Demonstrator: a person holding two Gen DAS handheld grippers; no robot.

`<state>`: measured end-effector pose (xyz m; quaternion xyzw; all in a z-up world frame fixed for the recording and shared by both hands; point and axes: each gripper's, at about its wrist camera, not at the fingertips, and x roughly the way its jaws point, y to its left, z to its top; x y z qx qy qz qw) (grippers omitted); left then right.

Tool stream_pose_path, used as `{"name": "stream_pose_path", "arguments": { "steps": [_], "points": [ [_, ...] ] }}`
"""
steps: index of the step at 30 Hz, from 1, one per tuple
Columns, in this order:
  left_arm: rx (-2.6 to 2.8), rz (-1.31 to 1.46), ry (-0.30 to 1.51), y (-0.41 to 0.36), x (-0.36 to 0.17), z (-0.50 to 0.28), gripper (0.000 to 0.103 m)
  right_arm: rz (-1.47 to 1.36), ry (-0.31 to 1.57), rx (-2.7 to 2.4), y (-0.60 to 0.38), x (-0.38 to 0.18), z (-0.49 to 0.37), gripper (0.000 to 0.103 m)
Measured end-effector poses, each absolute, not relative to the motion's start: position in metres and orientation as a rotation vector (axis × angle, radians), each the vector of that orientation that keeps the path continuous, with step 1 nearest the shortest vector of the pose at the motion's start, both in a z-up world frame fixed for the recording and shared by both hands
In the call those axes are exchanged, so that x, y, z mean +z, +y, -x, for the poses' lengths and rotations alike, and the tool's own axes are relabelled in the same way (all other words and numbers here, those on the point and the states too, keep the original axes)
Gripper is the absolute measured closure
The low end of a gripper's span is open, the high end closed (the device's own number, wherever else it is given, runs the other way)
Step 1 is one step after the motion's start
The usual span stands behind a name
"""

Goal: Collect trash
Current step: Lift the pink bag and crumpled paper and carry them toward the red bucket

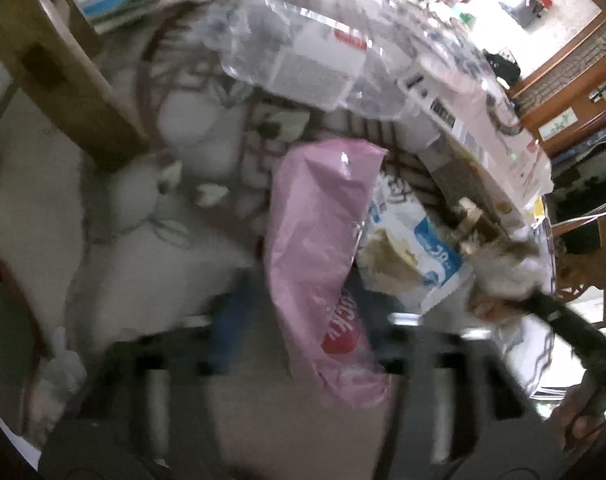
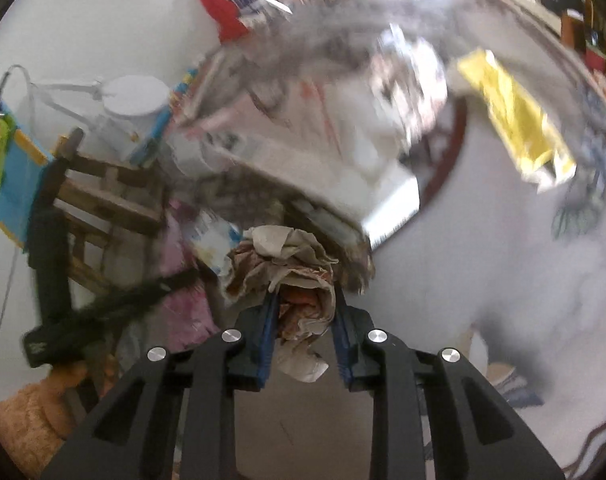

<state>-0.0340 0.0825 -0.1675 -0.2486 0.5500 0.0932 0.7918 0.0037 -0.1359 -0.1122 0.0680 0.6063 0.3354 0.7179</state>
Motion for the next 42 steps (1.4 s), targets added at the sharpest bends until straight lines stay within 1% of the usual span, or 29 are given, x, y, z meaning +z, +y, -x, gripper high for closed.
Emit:
{"name": "stream_pose_path", "arguments": {
  "steps": [1, 3, 6, 10, 17, 23, 31, 42],
  "points": [
    [0.203, 0.545, 1.175, 0.083, -0.167, 0.035, 0.072, -0.153, 1.318, 0.748, -0.137, -0.106, -0.004, 0.079],
    [0.203, 0.542, 1.149, 0.083, -0.161, 0.036, 0.081, -0.164, 1.261, 0.763, -0.141, -0.092, -0.005, 0.079],
    [0.204, 0.507, 1.064, 0.082, -0.139, 0.038, 0.081, -0.164, 1.169, 0.756, -0.147, -0.070, -0.007, 0.079],
    [0.176, 0.448, 0.974, 0.075, -0.109, 0.034, 0.081, -0.171, 1.100, 0.720, -0.158, -0.052, -0.011, 0.079],
    [0.089, 0.370, 0.900, 0.046, -0.079, 0.026, 0.081, -0.229, 1.119, 0.646, -0.172, -0.059, -0.017, 0.079],
    [0.053, 0.294, 0.889, 0.028, -0.072, 0.022, 0.081, -0.263, 1.139, 0.635, -0.184, -0.062, -0.016, 0.079],
    [0.028, 0.296, 0.940, 0.021, -0.077, 0.013, 0.081, -0.325, 1.141, 0.598, -0.206, -0.060, -0.016, 0.078],
    [0.047, 0.277, 0.911, -0.004, -0.066, 0.006, 0.081, -0.344, 1.076, 0.542, -0.248, -0.049, -0.030, 0.077]
  ]
}}
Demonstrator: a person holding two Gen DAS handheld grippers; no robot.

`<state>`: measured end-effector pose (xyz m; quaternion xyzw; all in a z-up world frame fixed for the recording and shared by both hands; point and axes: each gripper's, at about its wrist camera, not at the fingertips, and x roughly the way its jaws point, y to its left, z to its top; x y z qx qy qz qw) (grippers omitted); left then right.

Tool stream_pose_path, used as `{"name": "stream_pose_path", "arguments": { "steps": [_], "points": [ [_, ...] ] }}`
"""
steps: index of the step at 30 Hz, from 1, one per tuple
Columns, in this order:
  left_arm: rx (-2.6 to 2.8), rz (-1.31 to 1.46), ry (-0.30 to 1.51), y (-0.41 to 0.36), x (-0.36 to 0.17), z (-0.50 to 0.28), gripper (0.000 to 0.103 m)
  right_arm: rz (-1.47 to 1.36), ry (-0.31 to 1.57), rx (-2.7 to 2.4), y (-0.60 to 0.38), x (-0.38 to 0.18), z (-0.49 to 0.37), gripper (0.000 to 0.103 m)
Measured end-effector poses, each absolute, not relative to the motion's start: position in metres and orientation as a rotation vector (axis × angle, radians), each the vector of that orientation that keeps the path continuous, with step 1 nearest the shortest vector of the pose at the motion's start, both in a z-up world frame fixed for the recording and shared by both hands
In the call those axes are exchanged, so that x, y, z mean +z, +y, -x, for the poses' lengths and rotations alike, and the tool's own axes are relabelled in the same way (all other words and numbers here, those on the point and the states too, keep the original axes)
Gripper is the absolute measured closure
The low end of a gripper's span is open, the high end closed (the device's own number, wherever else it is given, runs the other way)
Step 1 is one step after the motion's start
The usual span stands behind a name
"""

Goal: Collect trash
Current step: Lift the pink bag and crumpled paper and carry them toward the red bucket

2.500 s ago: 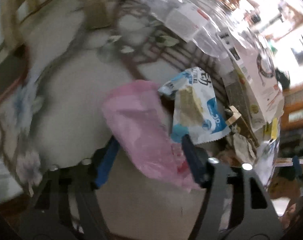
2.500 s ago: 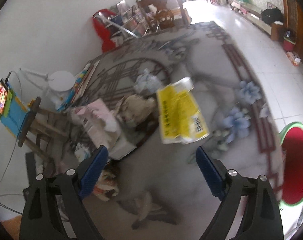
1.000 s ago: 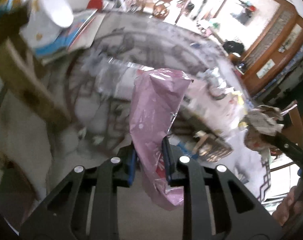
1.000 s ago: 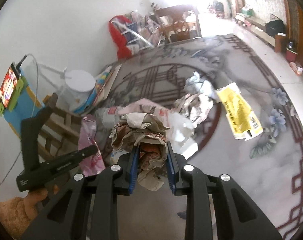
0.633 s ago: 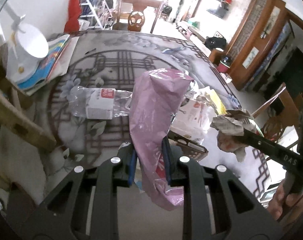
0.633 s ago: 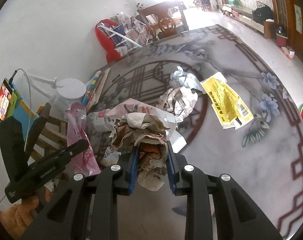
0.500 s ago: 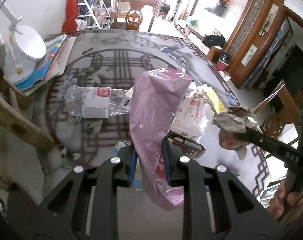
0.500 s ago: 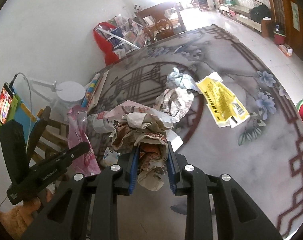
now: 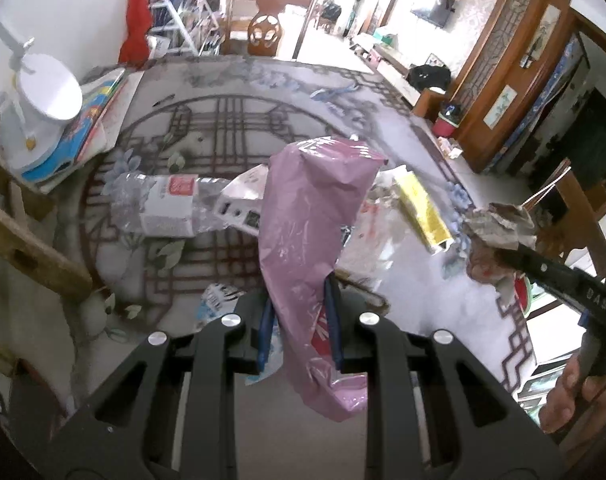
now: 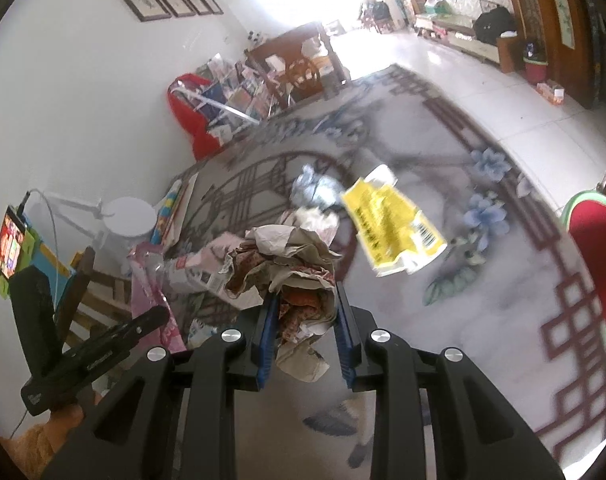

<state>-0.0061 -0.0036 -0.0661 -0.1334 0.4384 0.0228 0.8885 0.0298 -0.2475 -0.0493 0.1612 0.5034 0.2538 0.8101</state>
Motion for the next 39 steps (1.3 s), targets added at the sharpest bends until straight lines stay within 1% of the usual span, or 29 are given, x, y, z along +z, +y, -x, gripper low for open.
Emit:
{"name": "stream_pose_path", "arguments": {
  "steps": [8, 17, 25, 32, 39],
  "points": [
    [0.037, 0.269, 0.934, -0.032, -0.070, -0.006, 0.081, -0.315, 1.050, 0.505, -0.276, -0.046, -0.037, 0.077],
    [0.020, 0.255, 0.913, -0.071, -0.059, -0.026, 0.081, -0.320, 1.004, 0.480, -0.316, -0.039, -0.058, 0.077],
    [0.026, 0.251, 0.903, -0.111, -0.050, -0.047, 0.081, -0.343, 1.001, 0.498, -0.350, -0.044, -0.084, 0.077],
    [0.042, 0.253, 0.925, -0.131, -0.054, -0.056, 0.081, -0.318, 0.988, 0.492, -0.369, -0.047, -0.094, 0.077],
    [0.040, 0.208, 0.908, -0.152, -0.042, -0.063, 0.081, -0.377, 0.973, 0.497, -0.390, -0.049, -0.108, 0.077]
  ]
}}
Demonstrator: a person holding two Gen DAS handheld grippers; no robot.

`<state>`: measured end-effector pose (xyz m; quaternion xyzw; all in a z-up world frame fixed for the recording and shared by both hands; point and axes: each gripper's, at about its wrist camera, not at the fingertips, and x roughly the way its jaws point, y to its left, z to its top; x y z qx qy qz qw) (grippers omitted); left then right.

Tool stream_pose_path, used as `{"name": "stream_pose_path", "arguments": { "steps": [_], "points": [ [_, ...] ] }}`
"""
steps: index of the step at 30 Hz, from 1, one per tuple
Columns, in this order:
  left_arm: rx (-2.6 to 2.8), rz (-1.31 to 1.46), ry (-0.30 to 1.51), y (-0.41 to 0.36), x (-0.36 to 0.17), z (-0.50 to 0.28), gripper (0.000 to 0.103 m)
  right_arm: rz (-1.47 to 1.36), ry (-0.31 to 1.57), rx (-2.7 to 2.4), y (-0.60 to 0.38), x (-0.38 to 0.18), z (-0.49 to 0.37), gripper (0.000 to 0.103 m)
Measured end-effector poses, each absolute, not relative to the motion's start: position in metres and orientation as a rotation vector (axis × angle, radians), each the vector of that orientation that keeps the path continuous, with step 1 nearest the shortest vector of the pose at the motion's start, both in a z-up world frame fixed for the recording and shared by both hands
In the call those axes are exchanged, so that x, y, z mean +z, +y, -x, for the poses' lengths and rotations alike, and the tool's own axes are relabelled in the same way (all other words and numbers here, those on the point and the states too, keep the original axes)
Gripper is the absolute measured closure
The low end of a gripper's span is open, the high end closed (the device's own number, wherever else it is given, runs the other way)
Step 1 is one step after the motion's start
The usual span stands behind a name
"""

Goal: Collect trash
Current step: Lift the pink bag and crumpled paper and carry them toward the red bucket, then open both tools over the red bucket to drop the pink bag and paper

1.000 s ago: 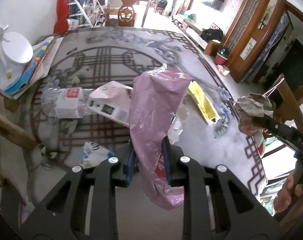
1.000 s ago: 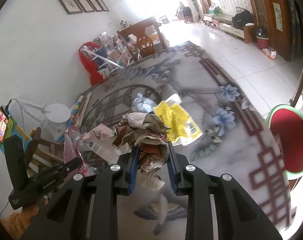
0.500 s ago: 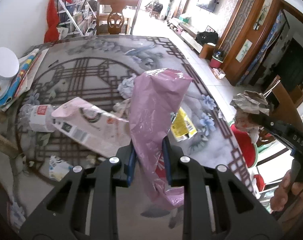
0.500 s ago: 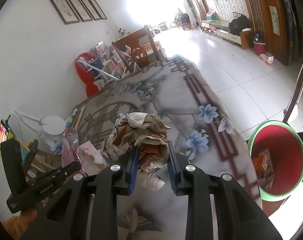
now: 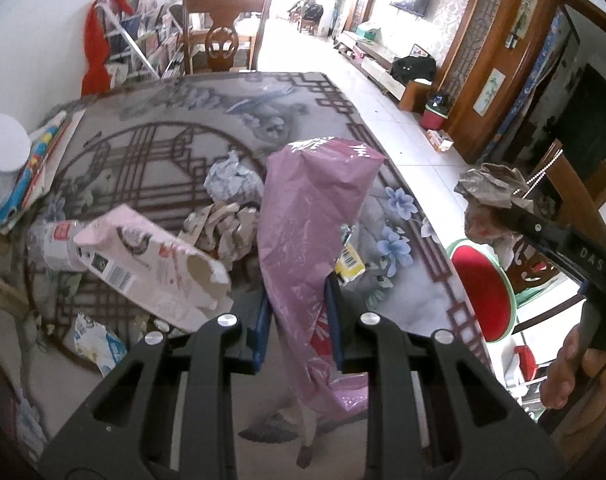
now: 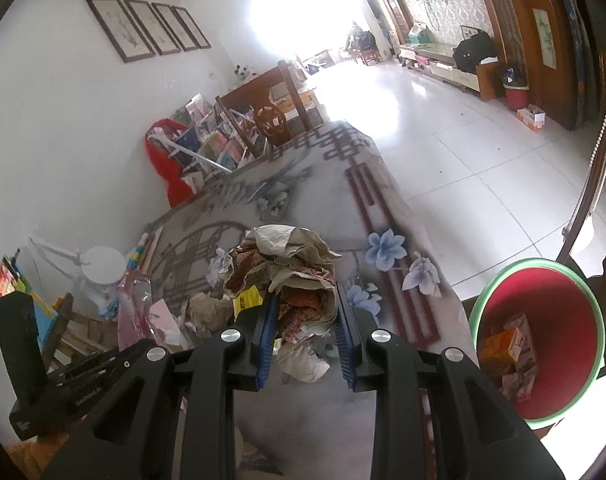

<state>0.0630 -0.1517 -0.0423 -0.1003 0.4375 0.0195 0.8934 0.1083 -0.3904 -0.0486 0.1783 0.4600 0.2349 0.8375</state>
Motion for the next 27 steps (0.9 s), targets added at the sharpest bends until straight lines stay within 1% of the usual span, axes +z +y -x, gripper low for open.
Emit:
{"name": "stream_pose_path", "arguments": {
  "steps": [8, 15, 25, 26, 27],
  "points": [
    [-0.021, 0.174, 0.885, -0.192, -0.028, -0.082, 0.080, -0.398, 0.935, 0.461, -0.421, -0.043, -0.112, 0.076],
    [-0.207, 0.124, 0.913, -0.264, -0.034, -0.114, 0.080, -0.455, 0.938, 0.338, -0.478, -0.055, -0.113, 0.076],
    [-0.436, 0.063, 0.958, -0.368, -0.056, -0.155, 0.080, -0.498, 0.968, 0.077, -0.578, -0.072, -0.095, 0.076],
    [-0.451, 0.056, 0.960, -0.376, -0.057, -0.158, 0.077, -0.498, 0.970, 0.061, -0.584, -0.072, -0.094, 0.075],
    [-0.469, 0.052, 0.965, -0.386, -0.059, -0.162, 0.065, -0.501, 0.969, 0.041, -0.591, -0.073, -0.093, 0.074]
  ]
}}
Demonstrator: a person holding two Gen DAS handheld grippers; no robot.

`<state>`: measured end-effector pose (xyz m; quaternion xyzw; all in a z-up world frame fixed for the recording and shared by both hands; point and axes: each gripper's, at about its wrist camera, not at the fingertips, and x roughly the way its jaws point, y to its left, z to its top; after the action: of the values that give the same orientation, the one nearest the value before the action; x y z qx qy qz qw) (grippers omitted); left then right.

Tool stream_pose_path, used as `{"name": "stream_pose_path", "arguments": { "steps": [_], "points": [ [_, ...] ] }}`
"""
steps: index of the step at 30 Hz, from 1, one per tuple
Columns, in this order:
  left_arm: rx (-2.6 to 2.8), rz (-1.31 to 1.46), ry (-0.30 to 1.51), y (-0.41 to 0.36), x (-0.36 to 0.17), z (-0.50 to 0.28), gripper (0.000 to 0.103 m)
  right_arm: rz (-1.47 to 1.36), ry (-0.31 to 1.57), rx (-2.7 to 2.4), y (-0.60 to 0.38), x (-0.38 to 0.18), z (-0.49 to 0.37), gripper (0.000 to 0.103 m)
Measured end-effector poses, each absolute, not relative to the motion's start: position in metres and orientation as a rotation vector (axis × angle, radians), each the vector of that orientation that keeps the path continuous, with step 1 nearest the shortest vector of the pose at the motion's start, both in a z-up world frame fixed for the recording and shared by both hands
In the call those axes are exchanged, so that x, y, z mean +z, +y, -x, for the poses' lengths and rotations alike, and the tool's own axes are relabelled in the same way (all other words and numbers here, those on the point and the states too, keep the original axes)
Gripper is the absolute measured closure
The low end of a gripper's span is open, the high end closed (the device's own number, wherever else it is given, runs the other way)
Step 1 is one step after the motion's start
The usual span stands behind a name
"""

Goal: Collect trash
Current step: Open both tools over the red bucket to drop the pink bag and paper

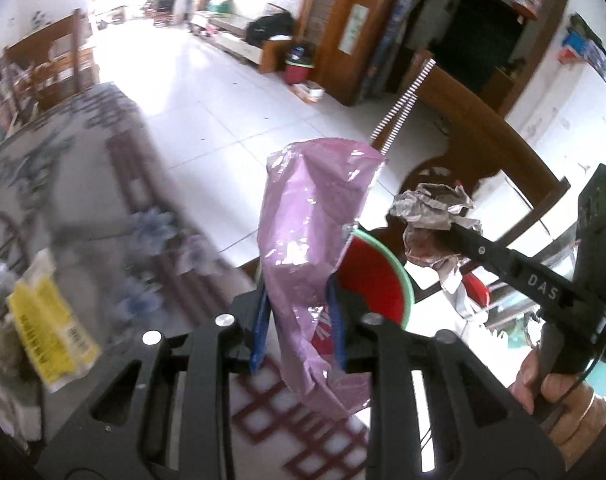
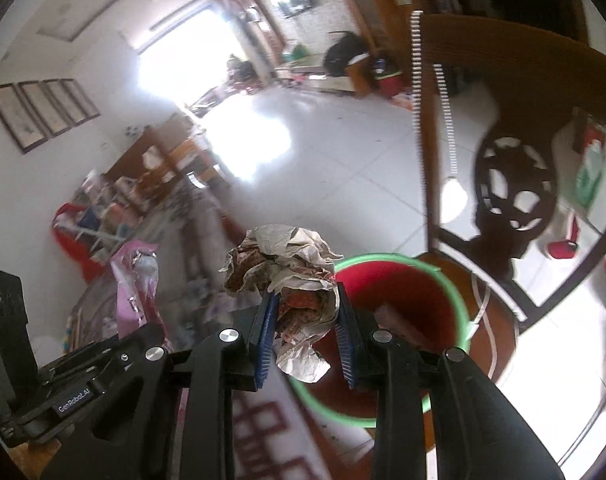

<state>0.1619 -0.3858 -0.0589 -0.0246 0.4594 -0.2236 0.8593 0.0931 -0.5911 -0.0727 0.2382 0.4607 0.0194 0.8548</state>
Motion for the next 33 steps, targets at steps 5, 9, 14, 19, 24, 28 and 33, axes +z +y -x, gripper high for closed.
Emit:
{"name": "stream_pose_path", "arguments": {
  "steps": [5, 9, 14, 19, 24, 28, 33],
  "points": [
    [-0.482, 0.051, 0.944, -0.403, -0.061, -0.165, 0.026, -0.562, 0.962, -0.020, -0.613, -0.079, -0.087, 0.012],
    [-0.421, 0.064, 0.933, -0.383, -0.057, -0.163, 0.026, -0.575, 0.978, -0.021, -0.618, -0.083, -0.096, 0.012],
    [-0.254, 0.129, 0.916, -0.330, -0.051, -0.153, 0.024, -0.549, 0.957, 0.006, -0.603, -0.078, -0.104, 0.012],
    [-0.002, 0.260, 0.904, -0.242, -0.052, -0.131, 0.024, -0.424, 0.899, 0.060, -0.574, -0.064, -0.112, 0.012],
    [0.289, 0.340, 0.926, -0.147, -0.065, -0.091, 0.024, -0.363, 0.925, 0.161, -0.538, -0.065, -0.121, 0.012],
    [0.491, 0.462, 0.975, -0.078, -0.085, -0.050, 0.024, -0.348, 0.964, 0.240, -0.512, -0.070, -0.123, 0.012],
    [0.666, 0.611, 1.030, -0.021, -0.119, -0.006, 0.027, -0.316, 0.990, 0.303, -0.479, -0.069, -0.121, 0.012]
  ]
}}
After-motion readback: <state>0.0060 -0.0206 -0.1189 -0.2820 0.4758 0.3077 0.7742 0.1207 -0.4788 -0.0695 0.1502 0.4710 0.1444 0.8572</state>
